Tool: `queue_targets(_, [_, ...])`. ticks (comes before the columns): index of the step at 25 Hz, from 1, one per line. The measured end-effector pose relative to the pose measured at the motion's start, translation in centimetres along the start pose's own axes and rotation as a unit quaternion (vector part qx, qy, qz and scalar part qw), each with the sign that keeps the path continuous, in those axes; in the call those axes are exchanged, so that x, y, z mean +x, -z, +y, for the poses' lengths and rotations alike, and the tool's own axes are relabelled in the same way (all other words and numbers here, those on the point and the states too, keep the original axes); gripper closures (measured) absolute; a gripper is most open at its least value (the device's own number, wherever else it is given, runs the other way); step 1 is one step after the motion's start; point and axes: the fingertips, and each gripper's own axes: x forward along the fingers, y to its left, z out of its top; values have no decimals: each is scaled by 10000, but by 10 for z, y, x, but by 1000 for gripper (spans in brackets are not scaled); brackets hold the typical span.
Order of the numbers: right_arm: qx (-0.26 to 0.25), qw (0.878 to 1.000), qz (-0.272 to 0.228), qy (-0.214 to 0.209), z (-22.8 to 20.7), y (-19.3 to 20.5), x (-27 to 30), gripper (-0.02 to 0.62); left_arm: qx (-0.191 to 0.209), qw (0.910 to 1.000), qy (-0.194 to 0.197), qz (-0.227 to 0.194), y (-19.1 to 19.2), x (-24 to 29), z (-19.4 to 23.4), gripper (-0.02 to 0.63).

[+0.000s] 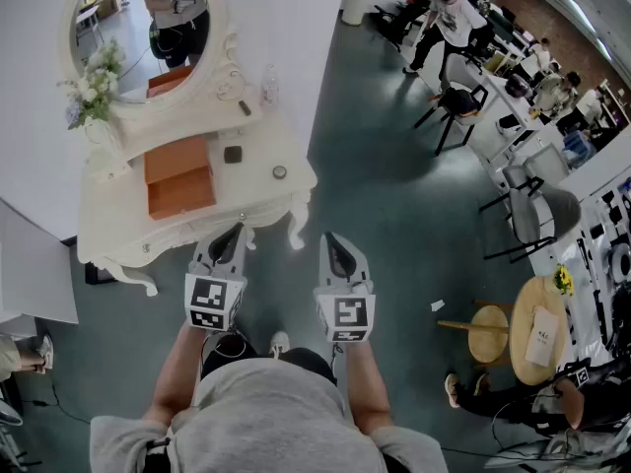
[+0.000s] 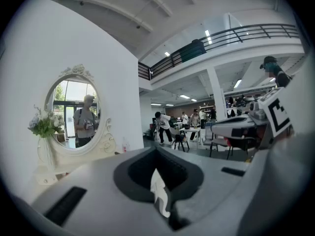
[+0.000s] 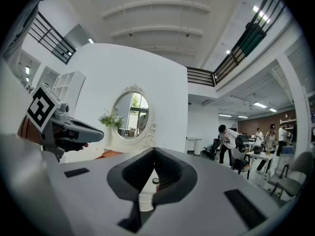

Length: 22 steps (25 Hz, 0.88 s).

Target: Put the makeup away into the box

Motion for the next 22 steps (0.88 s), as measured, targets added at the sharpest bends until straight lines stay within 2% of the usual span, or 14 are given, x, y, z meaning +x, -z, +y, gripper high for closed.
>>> queue_targets(11, [161,9996,210,-103,-2,14,47,581,-38,9999,-4,125,9,33,26,604])
queue_targets(22, [365,9967,728,6,-3,55,163,581,-150,9971,414,617,47,127,86,606])
